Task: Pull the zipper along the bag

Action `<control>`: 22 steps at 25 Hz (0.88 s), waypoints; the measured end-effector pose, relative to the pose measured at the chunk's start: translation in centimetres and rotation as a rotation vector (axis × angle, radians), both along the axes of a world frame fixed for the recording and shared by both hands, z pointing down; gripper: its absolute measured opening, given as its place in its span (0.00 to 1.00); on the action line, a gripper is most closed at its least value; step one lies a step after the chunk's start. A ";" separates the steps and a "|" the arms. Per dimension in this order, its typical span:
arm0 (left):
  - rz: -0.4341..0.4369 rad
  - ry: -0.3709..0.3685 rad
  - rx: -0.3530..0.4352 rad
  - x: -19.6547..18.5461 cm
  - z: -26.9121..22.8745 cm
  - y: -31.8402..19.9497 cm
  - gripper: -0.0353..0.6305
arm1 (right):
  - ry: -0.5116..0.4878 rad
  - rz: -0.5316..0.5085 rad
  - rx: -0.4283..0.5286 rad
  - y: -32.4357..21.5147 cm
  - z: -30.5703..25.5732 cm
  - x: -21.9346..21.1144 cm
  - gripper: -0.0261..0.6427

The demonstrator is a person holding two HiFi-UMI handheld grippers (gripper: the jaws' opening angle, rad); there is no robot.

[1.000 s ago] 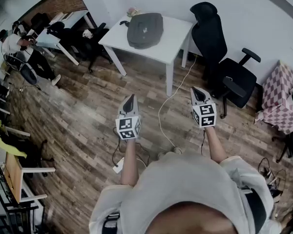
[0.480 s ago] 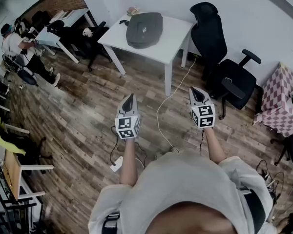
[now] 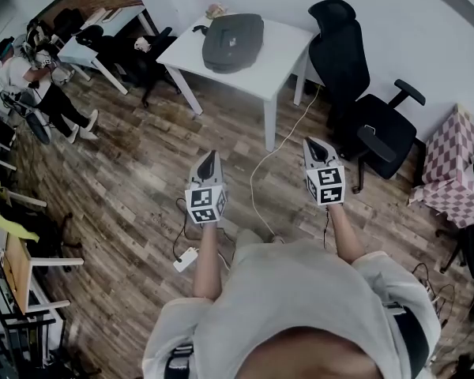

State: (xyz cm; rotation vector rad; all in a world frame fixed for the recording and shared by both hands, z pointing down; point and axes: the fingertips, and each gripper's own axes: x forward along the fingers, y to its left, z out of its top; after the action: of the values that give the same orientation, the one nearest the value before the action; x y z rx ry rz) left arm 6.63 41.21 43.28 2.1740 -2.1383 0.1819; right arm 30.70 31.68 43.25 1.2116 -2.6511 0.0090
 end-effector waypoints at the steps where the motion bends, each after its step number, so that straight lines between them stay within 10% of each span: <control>1: -0.001 0.001 -0.003 0.0 0.2 -0.2 0.09 | -0.002 0.000 -0.003 -0.3 0.2 0.0 0.06; 22: 0.058 0.020 0.017 -12.1 -0.2 -20.3 0.09 | 0.013 0.055 0.001 -18.6 0.1 -11.5 0.06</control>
State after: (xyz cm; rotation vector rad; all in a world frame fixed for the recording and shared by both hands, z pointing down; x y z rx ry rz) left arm -5.48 20.93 43.08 2.2388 -2.0751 0.1463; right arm 19.18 13.07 43.32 1.2796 -2.6062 0.0089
